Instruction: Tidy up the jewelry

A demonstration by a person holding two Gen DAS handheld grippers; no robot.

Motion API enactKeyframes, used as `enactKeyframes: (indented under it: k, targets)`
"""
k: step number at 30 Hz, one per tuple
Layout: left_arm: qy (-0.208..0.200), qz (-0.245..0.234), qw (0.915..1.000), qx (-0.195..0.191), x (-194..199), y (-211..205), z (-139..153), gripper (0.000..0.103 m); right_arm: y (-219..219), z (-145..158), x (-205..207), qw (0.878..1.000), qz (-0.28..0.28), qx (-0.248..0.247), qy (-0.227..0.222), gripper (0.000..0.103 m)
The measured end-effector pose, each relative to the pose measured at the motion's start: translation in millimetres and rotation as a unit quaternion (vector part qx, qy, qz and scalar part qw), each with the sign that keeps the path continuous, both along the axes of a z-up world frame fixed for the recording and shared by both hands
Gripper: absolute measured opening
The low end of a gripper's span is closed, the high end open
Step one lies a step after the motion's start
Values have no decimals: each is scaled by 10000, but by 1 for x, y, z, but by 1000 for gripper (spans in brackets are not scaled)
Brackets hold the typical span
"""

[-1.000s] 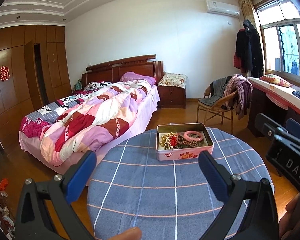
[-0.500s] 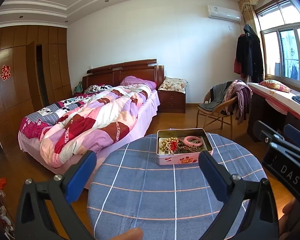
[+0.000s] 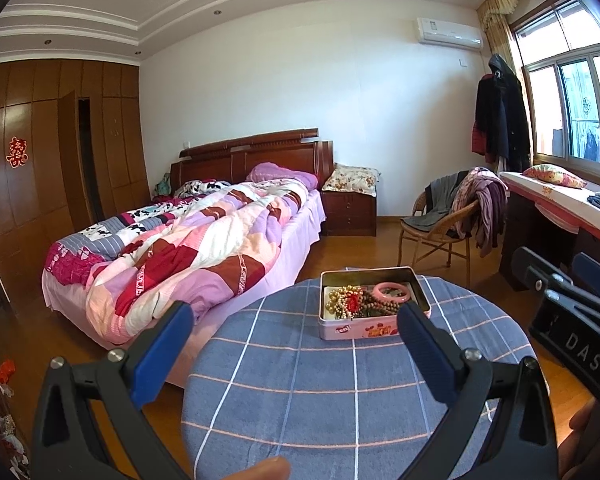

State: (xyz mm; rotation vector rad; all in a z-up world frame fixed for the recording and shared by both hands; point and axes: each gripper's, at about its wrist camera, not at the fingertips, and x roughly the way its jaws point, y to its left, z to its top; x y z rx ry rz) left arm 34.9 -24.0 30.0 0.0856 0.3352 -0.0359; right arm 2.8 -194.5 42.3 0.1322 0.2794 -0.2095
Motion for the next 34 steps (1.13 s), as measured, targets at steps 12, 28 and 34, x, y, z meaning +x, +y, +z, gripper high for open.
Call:
enactKeyframes:
  k: [12,28,34]
  targets:
    - [-246,91,9996,87,-1,-2,2,103,-2,-2,4,9999,-68,120,83,83]
    - [-38,-90,9998,-178,6,-6,-3,103,0,-9,14,9996,-34,133,227,83]
    - [288,-94,9994,-186,17,-6,-9,103,-2,-15,20,9992,-73,166,358,83]
